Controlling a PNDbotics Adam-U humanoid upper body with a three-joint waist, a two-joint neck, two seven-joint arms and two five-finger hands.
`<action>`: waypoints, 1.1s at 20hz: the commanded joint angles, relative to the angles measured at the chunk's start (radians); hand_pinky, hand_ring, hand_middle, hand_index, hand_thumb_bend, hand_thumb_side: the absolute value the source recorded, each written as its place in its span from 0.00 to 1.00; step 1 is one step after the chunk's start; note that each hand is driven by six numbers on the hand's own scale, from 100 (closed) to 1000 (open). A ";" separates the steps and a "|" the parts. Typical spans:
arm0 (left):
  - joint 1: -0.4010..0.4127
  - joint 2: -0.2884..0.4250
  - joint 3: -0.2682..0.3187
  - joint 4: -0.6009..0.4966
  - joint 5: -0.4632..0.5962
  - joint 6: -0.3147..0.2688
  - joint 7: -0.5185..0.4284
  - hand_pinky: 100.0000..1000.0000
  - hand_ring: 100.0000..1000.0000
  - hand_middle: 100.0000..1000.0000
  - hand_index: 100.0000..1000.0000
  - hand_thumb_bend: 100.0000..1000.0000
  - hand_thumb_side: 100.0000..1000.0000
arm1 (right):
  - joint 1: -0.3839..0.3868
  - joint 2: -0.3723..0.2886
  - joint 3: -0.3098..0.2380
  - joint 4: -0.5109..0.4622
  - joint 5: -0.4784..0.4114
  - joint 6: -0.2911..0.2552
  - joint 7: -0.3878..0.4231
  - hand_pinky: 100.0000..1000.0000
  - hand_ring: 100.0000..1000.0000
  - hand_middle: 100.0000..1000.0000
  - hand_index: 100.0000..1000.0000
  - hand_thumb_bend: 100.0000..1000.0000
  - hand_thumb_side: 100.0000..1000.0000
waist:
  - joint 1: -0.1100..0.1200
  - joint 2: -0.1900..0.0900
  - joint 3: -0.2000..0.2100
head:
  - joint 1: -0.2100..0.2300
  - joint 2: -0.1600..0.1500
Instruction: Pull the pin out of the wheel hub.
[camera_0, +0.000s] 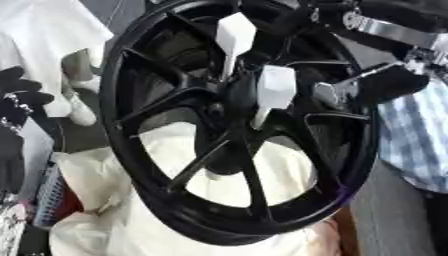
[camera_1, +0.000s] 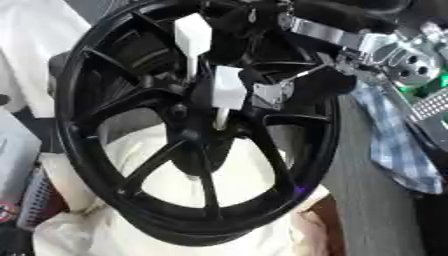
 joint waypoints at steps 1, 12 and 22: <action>-0.009 0.002 0.009 -0.016 -0.004 0.006 0.002 0.71 0.54 0.53 0.74 0.00 0.69 | -0.007 -0.011 -0.004 -0.009 -0.026 0.010 0.014 0.88 0.86 0.87 0.95 0.00 0.37 | 0.007 -0.017 0.000 | -0.001 0.006; -0.009 0.001 0.012 -0.016 -0.003 0.011 0.004 0.71 0.54 0.53 0.74 0.00 0.69 | -0.003 0.007 0.017 -0.009 -0.038 0.028 0.045 0.89 0.87 0.88 0.96 0.00 0.40 | 0.008 -0.021 -0.004 | -0.003 0.006; -0.010 -0.002 0.012 -0.016 -0.003 0.014 0.005 0.71 0.53 0.53 0.73 0.00 0.70 | 0.017 0.013 0.028 -0.009 0.063 0.009 0.018 0.90 0.88 0.84 0.94 0.00 0.28 | 0.003 -0.018 -0.004 | 0.001 0.006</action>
